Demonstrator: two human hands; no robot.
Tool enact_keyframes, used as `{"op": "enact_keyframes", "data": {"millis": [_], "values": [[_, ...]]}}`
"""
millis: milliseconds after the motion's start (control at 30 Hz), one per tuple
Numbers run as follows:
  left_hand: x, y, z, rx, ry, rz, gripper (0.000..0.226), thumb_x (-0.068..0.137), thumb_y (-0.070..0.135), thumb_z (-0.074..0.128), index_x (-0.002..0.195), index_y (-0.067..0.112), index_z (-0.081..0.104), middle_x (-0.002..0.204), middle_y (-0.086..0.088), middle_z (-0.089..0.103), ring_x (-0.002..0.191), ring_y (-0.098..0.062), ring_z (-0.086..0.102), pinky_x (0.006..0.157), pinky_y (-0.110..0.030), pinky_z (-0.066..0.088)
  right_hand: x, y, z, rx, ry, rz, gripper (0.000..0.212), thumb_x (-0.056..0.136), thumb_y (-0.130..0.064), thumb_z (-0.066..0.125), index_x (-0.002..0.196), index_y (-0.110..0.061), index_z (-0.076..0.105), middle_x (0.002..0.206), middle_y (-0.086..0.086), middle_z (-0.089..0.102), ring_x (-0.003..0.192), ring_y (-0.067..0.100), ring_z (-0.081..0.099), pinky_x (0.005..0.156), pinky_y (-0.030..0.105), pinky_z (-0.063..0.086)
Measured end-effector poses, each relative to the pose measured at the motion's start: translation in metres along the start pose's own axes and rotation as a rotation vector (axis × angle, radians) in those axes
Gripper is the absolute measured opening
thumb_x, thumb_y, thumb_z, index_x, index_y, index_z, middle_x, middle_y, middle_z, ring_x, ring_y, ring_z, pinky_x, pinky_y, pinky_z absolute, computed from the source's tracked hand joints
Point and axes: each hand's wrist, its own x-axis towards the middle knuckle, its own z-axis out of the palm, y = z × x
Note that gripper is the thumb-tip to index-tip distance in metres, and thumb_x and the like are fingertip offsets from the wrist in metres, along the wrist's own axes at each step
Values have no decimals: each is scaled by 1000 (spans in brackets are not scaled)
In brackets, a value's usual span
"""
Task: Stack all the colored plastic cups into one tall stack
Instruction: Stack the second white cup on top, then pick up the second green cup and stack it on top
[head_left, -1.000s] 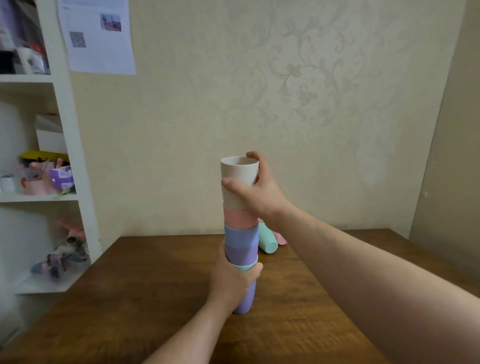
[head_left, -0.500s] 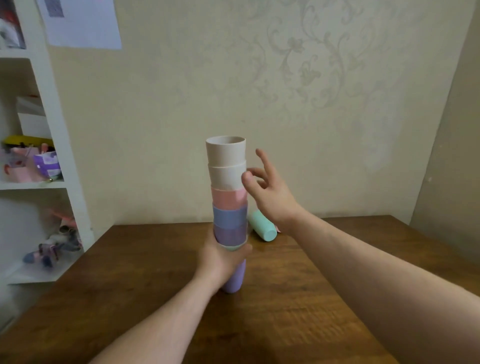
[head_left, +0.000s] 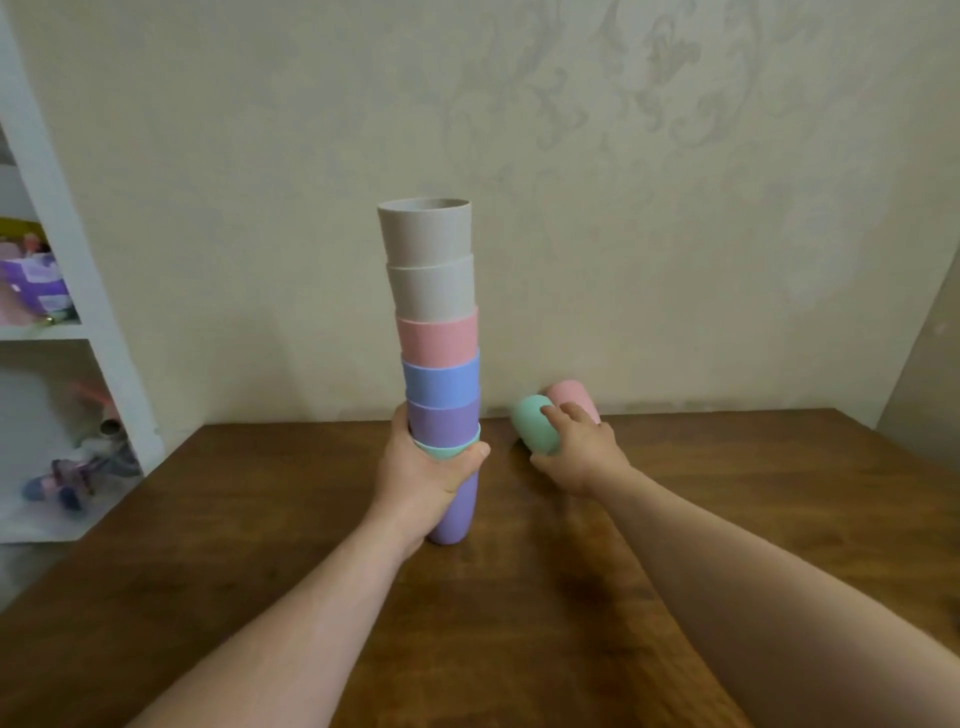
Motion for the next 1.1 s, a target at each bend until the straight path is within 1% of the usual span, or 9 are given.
{"op": "enact_keyframes", "data": {"millis": [133,267,333,400,533,633,833,900,1100], "values": [[5,-5,0,-2,-12,3,84,54,46,95,129,31,61,122,13,76,109,-8,75,97,-36,60,9,-9,29,-58,-19,45,64,98,-47,60,157,-46,36,175,-9,7,149,44,19,115,58,35],[10,-10,1,19,-8,6,63,68,20,101,114,36,61,112,20,75,94,11,72,84,-23,56,6,-10,39,68,231,57,37,93,-32,72,129,-27,62,152,6,40,127,39,46,103,51,50],[10,-9,-1,24,-19,2,61,71,18,100,114,36,61,111,20,75,94,10,72,83,-23,55,3,-7,38,176,269,50,42,90,-14,70,130,-20,60,149,11,42,119,39,56,99,46,53],[8,-4,-2,19,-26,0,65,70,20,100,120,33,61,112,18,76,99,1,74,86,-29,57,-3,-6,31,208,205,62,68,86,-7,67,148,-26,46,153,11,37,128,41,51,102,46,51],[-2,4,-6,19,-46,-15,69,72,20,99,128,27,60,112,15,76,101,-5,75,84,-28,58,-29,-9,7,-4,-113,153,113,81,-16,73,161,-53,3,159,11,21,137,43,36,101,51,51],[-12,9,-13,-11,-76,-34,70,72,20,100,129,27,60,113,13,77,102,-4,75,83,-27,58,-54,-5,-3,-126,-246,128,109,86,-19,73,159,-57,1,159,10,29,139,44,38,109,59,47],[-36,27,-27,-109,-151,-90,61,78,21,98,124,33,60,116,10,78,101,-2,76,81,-25,58,-104,8,14,-45,-62,14,91,84,-57,73,151,-61,11,137,4,47,119,40,54,103,53,50],[-39,35,-30,-129,-165,-117,62,79,21,97,127,31,59,122,6,78,104,-5,76,82,-27,58,-117,12,20,-30,2,-21,87,82,-58,72,147,-63,13,132,2,47,114,37,53,99,54,52],[-25,80,-39,-184,-142,-48,112,82,26,94,166,35,21,146,8,63,123,-15,69,100,-36,54,-152,22,27,5,116,-95,88,86,-54,72,148,-65,12,140,-4,45,112,28,48,98,48,51]]}}
